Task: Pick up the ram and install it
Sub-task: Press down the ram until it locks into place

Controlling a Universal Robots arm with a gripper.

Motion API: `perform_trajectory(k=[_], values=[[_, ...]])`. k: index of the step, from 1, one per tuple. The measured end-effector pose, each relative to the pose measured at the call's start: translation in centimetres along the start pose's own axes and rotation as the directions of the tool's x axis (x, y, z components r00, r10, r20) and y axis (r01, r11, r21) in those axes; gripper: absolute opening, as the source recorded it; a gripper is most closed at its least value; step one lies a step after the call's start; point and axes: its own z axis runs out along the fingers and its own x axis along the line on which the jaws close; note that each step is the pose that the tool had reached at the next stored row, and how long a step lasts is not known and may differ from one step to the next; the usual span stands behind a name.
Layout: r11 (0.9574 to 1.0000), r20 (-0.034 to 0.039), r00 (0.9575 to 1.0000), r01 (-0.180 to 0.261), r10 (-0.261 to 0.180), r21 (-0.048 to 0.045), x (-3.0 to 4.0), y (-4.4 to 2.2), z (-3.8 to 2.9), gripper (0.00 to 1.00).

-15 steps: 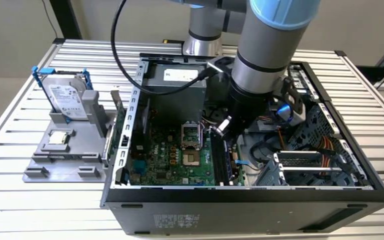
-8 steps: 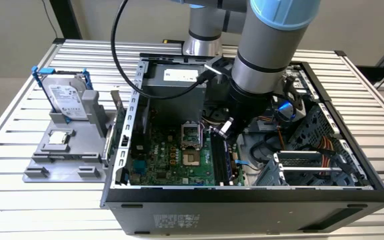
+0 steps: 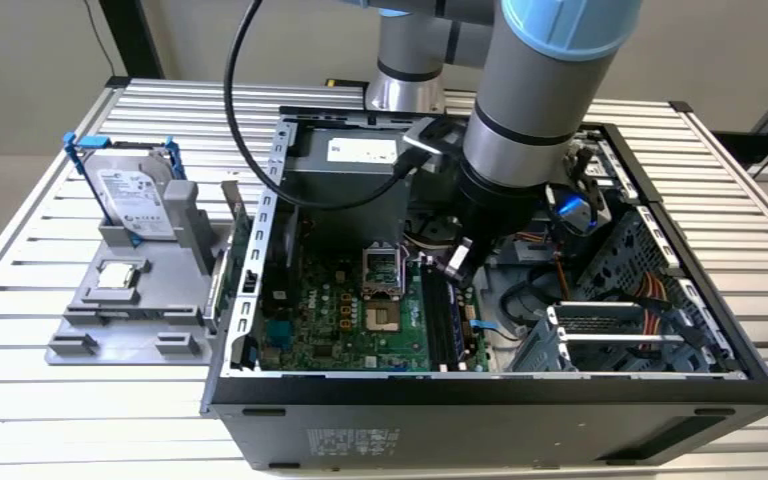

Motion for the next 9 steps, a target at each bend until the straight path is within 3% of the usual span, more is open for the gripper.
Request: perform_trajectory(k=[5,9], values=[[0.9975,-0.001,0.9975,0.071,-0.071,-0.0016,0.0,0.0,0.0,0.0],[0.9914,-0.0019,0.9914,0.131,-0.131,-0.0029,0.0,0.0,0.0,0.0]])
